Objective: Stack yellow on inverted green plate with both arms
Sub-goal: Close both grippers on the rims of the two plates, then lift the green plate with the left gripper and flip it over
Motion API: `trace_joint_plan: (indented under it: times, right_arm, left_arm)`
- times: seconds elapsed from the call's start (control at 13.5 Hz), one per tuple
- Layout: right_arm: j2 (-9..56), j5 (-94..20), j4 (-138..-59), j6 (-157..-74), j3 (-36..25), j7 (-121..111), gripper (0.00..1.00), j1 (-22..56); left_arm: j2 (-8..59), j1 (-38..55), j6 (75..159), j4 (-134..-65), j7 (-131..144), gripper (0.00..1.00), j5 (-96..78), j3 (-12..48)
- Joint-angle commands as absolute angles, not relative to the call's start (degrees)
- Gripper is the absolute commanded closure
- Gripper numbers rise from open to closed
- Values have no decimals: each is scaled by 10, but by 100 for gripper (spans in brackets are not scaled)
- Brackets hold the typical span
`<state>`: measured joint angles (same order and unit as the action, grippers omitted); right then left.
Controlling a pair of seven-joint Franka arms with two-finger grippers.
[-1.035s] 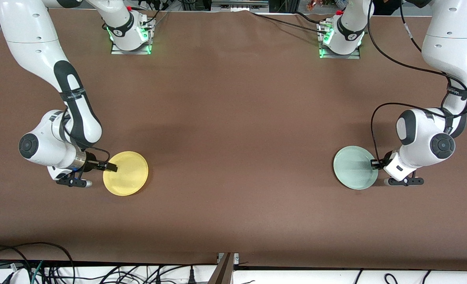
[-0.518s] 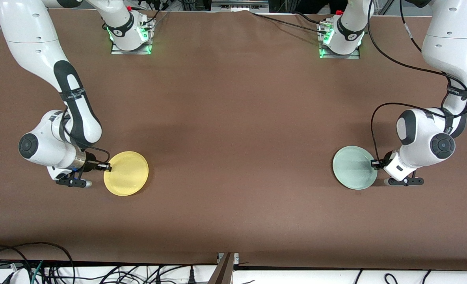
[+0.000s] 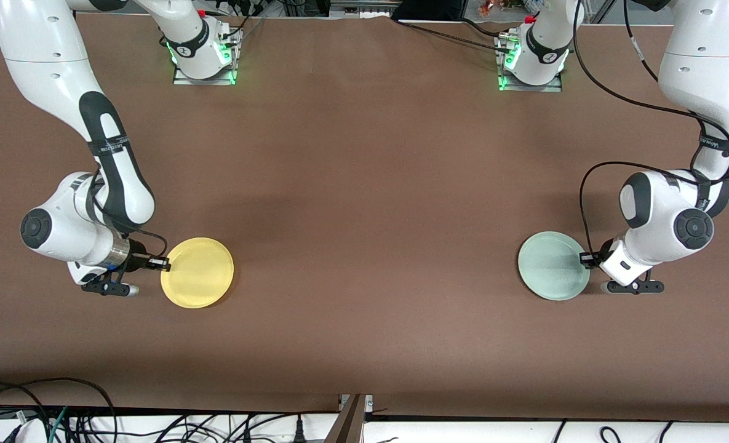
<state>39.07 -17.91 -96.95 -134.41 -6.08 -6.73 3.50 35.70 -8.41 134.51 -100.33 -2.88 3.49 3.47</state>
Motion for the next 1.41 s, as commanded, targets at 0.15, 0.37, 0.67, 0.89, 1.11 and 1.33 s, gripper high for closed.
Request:
trace_joint_plan:
  times: [0.15, 0.37, 0.67, 0.89, 1.11, 1.33]
  right_arm:
    - [385, -183, -929, -1285, -63, -76, 100, 32]
    - [378, -178, -883, -1206, -65, -137, 100, 31]
    - [354, -184, -872, -1145, -67, -140, 100, 30]
    - [334, -185, -868, -1108, -68, -139, 100, 30]
    - [328, -185, -867, -1078, -71, -129, 100, 26]
    - [335, -184, -868, -1081, -71, -129, 100, 25]
  left_arm:
    - [351, -27, 1195, -872, -46, 100, 65, 33]
    - [352, 46, 1126, -809, 1, 100, 117, 26]
    - [352, 171, 1071, -781, 103, 100, 249, 25]
    - [359, 252, 1058, -780, 224, 100, 313, 23]
    - [392, 310, 1010, -741, 293, 100, 407, 22]
    - [427, 342, 978, -693, 294, 100, 440, 19]
